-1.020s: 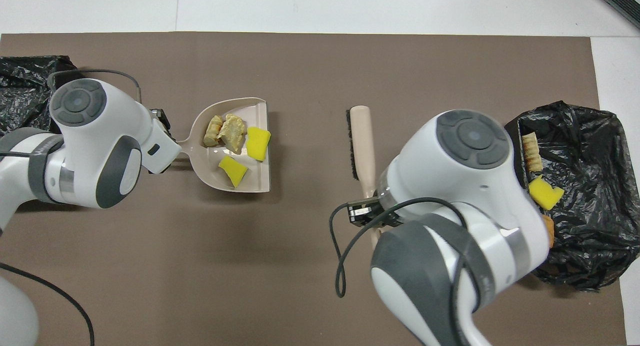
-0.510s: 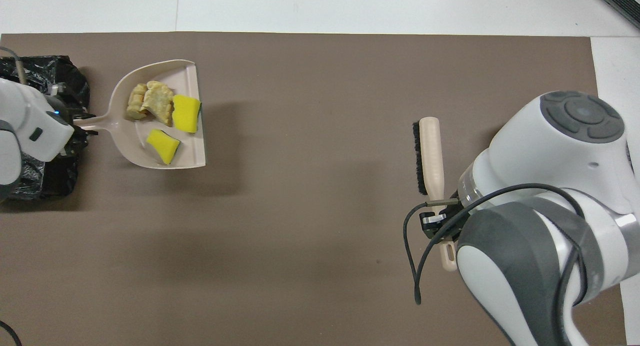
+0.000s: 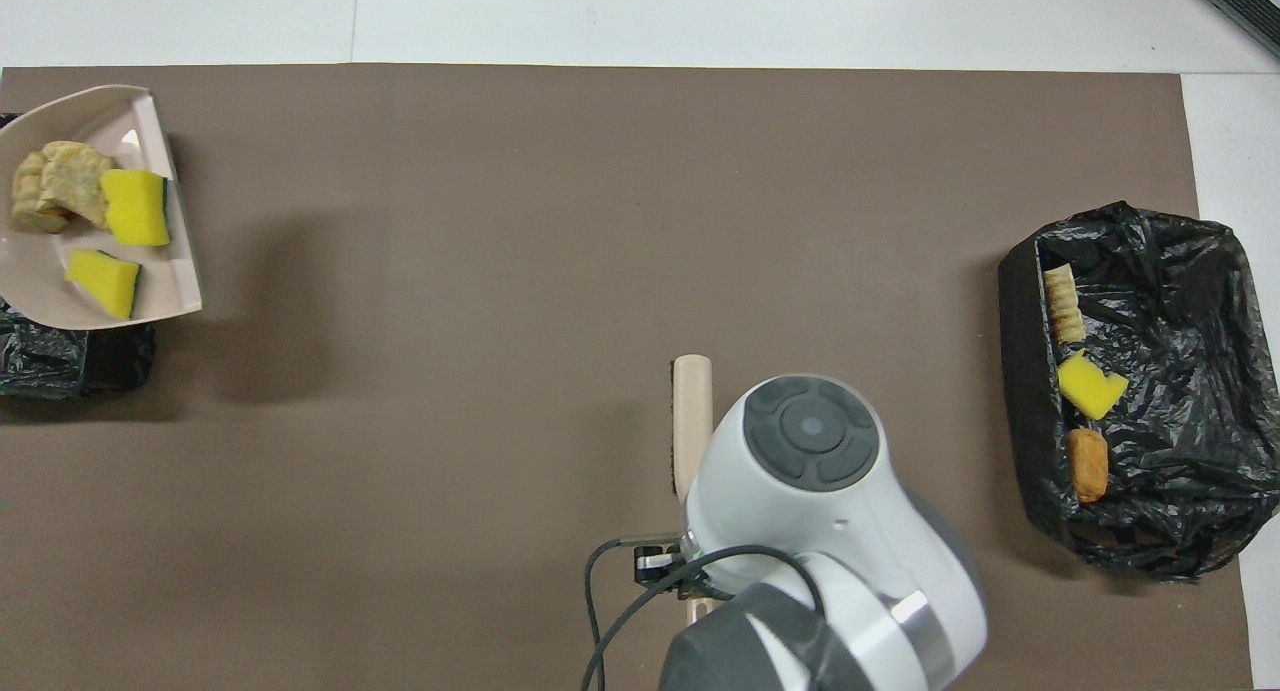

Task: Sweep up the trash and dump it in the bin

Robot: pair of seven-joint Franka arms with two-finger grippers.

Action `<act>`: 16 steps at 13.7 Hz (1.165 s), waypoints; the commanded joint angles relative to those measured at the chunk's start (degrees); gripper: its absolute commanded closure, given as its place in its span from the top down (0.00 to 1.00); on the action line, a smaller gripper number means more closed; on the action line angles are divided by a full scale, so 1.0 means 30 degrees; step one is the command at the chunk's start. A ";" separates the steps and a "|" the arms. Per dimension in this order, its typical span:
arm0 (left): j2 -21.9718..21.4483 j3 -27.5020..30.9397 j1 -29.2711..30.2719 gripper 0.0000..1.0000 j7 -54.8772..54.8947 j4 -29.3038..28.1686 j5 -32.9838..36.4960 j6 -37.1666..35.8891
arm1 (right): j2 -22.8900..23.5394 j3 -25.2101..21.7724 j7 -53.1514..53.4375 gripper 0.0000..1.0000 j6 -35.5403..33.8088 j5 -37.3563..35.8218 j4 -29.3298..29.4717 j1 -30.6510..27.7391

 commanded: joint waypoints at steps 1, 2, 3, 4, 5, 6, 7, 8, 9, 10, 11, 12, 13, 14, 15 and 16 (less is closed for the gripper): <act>0.2419 -0.0335 0.1489 0.00 0.1410 0.4272 -0.0411 -0.1576 | -0.0046 -0.0086 0.1151 0.00 0.3029 0.0511 -0.1883 0.1774; 0.2917 -0.0364 0.1988 0.00 0.1849 0.5006 -0.0410 -0.1518 | 0.0333 -0.0086 0.1243 0.00 0.3536 0.0511 -0.2150 0.2100; 0.3560 -0.0393 0.2428 0.00 0.2172 0.5883 -0.0410 -0.1546 | 0.0772 -0.0057 0.1244 0.00 0.3512 0.0540 -0.2211 0.2364; 0.4321 -0.0335 0.2665 0.00 0.2350 0.6849 -0.0381 -0.1402 | 0.1008 -0.0086 0.1186 0.00 0.3541 0.0512 -0.2530 0.2889; 0.5372 -0.0364 0.3363 0.00 0.2380 0.7990 -0.0468 -0.1371 | 0.1156 -0.0086 0.1157 0.00 0.3686 0.0540 -0.3172 0.3271; 0.6021 -0.0451 0.3602 0.00 0.2381 0.8755 -0.0382 -0.1284 | 0.1157 -0.0086 0.1186 0.00 0.3832 0.0512 -0.3700 0.3304; 0.6289 -0.0394 0.3663 0.00 0.2613 0.8995 -0.0033 -0.0877 | 0.1041 -0.0086 0.1186 0.00 0.3776 0.0540 -0.3851 0.3333; 0.6262 -0.0393 0.3692 0.00 0.3021 0.8968 0.0899 -0.0206 | 0.1040 -0.0086 0.1389 0.00 0.3804 0.0541 -0.3910 0.3334; 0.6262 -0.0306 0.3460 0.00 0.3054 0.8968 0.2242 0.0381 | 0.1098 -0.0086 0.1333 0.00 0.3834 0.0541 -0.3911 0.3305; 0.6262 -0.0422 0.3400 0.00 0.3026 0.8968 0.3967 0.0764 | 0.1128 -0.0115 0.1187 0.00 0.3892 0.0512 -0.3998 0.3217; 0.6204 -0.0568 0.3342 0.00 0.3054 0.8939 0.5492 0.1058 | 0.1128 -0.0115 0.1215 0.00 0.4386 0.0511 -0.4057 0.3188; 0.6203 -0.0569 0.3138 0.00 0.3084 0.8939 0.6175 0.1061 | 0.1186 -0.0115 0.1128 0.00 0.4826 0.0511 -0.4057 0.3129; 0.6145 -0.0540 0.2817 0.00 0.3142 0.8852 0.6820 0.1032 | 0.1389 -0.0115 0.1069 0.00 0.5497 0.0511 -0.4028 0.3071; 0.6029 -0.0569 0.2727 0.00 0.3171 0.8822 0.7783 0.0887 | 0.1624 -0.0115 0.0953 0.00 0.6229 0.0453 -0.3883 0.3070; 0.5825 -0.0569 0.2697 0.00 0.3143 0.8648 0.8344 0.0798 | 0.1829 -0.0144 0.0603 0.00 0.6526 0.0337 -0.3765 0.2983; 0.5707 -0.0540 0.2667 0.00 0.3026 0.8501 0.8465 0.0942 | 0.1889 -0.0145 -0.0125 0.00 0.6674 0.0307 -0.3764 0.2721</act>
